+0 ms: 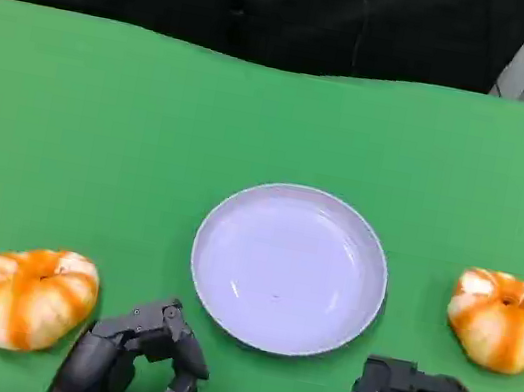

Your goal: Grasp the bread from the table and place it into the plate.

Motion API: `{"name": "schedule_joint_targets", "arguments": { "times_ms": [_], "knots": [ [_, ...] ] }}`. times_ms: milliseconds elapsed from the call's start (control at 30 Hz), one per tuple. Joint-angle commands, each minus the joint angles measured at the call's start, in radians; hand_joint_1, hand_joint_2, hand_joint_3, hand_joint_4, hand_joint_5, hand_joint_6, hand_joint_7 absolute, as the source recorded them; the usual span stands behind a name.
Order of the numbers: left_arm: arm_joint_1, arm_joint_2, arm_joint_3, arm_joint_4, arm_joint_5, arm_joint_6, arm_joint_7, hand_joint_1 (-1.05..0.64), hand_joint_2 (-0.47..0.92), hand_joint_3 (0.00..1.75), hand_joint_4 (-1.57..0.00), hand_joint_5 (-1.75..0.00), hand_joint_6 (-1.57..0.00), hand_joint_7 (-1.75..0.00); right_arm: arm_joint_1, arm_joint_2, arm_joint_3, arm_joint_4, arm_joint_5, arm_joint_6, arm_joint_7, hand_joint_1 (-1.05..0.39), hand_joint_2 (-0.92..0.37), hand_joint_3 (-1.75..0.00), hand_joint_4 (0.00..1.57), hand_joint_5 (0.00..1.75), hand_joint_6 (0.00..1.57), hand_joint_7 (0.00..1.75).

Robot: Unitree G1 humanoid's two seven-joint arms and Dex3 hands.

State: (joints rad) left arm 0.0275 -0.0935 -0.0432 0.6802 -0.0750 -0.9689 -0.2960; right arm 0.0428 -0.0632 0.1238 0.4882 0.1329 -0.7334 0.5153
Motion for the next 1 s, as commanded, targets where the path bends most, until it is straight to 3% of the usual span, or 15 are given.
{"name": "schedule_joint_targets", "arguments": {
  "times_ms": [33,500,600,667,733,800,867,1000],
  "knots": [
    [-0.005,0.013,0.006,0.0,0.004,-0.007,0.013,-0.09,0.54,1.13,-0.78,-1.65,-0.83,-1.36,-0.005,-0.015,-0.014,0.003,0.011,0.003,0.005,-0.12,-0.56,-1.06,0.83,1.58,0.85,1.28],
    [-0.005,0.012,0.009,-0.001,-0.006,-0.003,0.009,-0.09,0.55,1.1,-0.78,-1.62,-0.83,-1.35,-0.008,-0.015,-0.014,0.006,0.004,0.002,0.002,-0.12,-0.57,-1.05,0.82,1.57,0.85,1.28],
    [-0.004,0.012,0.008,-0.003,-0.033,0.0,-0.011,-0.07,0.62,0.94,-0.85,-1.36,-0.92,-1.08,-0.009,-0.014,-0.013,0.007,0.011,0.006,0.008,-0.11,-0.57,-1.05,0.82,1.58,0.85,1.28],
    [0.0,0.014,0.005,-0.013,-0.047,0.012,-0.02,-0.07,0.65,0.88,-0.87,-1.3,-0.95,-0.99,-0.009,-0.014,-0.014,0.007,0.009,0.006,0.007,-0.11,-0.57,-1.05,0.82,1.58,0.85,1.28],
    [0.009,0.017,0.002,-0.036,-0.068,0.035,-0.034,-0.13,0.7,0.63,-0.94,-0.75,-1.06,-0.37,-0.012,-0.012,-0.014,0.012,0.01,0.002,0.008,-0.11,-0.56,-1.06,0.82,1.58,0.85,1.28],
    [0.015,0.018,0.001,-0.053,-0.077,0.052,-0.041,-0.17,0.78,0.4,-1.02,-0.33,-1.05,-0.08,-0.013,-0.013,-0.014,0.014,0.004,-0.003,0.004,-0.11,-0.56,-1.07,0.83,1.58,0.85,1.28],
    [0.018,0.019,0.002,-0.062,-0.079,0.06,-0.045,-0.18,0.84,0.28,-1.07,-0.17,-1.03,-0.02,-0.013,-0.014,-0.014,0.014,0.001,-0.004,0.002,-0.11,-0.55,-1.07,0.83,1.58,0.85,1.28],
    [0.022,0.019,0.001,-0.071,-0.081,0.069,-0.047,-0.19,0.86,0.22,-1.09,-0.1,-1.03,0.0,-0.013,-0.014,-0.014,0.014,0.001,-0.004,0.001,-0.11,-0.55,-1.08,0.82,1.58,0.85,1.28]
  ]
}}
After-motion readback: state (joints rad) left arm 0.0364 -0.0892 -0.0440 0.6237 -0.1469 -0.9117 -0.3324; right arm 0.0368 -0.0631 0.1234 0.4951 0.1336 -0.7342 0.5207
